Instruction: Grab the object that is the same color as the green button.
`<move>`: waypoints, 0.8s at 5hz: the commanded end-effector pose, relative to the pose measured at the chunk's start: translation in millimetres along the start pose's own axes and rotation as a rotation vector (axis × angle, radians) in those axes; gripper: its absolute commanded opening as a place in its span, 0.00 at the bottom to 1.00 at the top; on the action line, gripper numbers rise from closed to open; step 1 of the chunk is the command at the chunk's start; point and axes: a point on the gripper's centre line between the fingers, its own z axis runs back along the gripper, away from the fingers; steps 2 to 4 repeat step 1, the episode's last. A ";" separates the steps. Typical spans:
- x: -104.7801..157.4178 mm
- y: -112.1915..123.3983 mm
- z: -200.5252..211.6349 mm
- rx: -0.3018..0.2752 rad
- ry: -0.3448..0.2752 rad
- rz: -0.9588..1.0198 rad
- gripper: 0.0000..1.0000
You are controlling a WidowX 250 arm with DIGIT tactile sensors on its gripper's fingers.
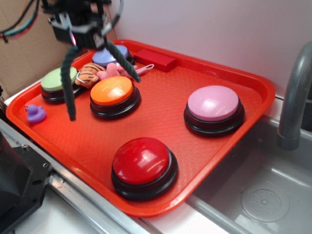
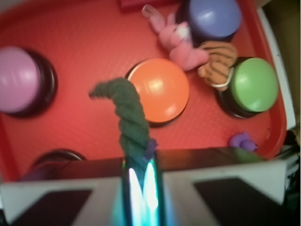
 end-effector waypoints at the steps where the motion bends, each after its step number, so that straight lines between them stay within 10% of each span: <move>1: 12.9 8.9 11.5 0.034 0.023 0.043 0.79; 4: 12.9 8.9 11.5 0.034 0.023 0.043 0.79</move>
